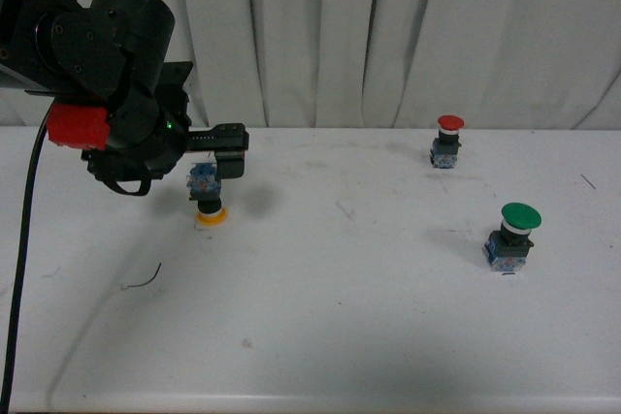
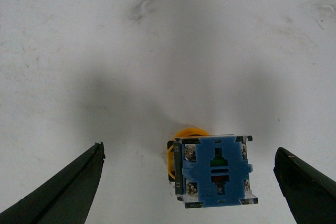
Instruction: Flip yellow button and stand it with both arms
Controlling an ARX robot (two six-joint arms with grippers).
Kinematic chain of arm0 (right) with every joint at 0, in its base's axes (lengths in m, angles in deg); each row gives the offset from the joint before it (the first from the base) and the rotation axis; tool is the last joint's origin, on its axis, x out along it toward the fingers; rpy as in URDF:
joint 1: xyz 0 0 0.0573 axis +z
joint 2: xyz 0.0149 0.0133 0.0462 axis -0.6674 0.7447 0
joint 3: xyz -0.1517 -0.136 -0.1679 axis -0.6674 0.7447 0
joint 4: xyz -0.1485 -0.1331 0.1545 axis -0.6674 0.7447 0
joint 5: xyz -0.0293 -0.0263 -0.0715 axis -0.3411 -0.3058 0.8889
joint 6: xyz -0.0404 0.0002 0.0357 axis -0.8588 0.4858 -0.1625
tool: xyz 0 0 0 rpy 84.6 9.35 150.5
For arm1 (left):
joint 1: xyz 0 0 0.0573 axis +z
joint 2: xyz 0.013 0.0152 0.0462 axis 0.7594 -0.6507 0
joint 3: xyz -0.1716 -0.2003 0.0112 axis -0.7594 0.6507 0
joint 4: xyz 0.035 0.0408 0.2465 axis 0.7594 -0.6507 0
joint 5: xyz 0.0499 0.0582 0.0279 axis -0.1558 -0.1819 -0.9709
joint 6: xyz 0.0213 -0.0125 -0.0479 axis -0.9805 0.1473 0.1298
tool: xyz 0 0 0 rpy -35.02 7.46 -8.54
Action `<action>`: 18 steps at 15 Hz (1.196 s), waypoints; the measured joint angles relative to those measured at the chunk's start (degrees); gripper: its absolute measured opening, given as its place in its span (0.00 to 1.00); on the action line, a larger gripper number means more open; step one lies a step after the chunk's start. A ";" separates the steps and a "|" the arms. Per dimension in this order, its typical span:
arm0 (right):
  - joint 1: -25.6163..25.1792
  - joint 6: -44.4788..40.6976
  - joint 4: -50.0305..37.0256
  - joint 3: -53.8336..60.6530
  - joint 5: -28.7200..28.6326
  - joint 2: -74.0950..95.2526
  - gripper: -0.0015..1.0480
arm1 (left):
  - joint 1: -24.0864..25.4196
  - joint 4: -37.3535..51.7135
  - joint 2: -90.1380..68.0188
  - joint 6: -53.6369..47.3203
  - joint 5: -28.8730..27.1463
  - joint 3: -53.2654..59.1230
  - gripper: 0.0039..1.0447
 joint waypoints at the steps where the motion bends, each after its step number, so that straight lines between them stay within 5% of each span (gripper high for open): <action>1: 0.00 0.00 0.00 0.00 0.00 0.00 0.94 | -0.13 -0.20 -0.02 0.00 -0.33 -0.13 0.94; 7: 0.00 0.00 0.00 0.00 0.00 0.00 0.94 | -1.36 -0.72 -0.02 0.00 -0.44 -0.87 0.31; 13: 0.00 0.00 0.00 0.00 0.00 0.00 0.94 | -1.46 -0.09 1.20 -0.02 -0.17 0.09 0.28; 18: 0.00 0.00 0.00 0.00 -0.02 0.00 0.94 | -2.03 13.97 25.64 3.48 11.80 14.43 0.28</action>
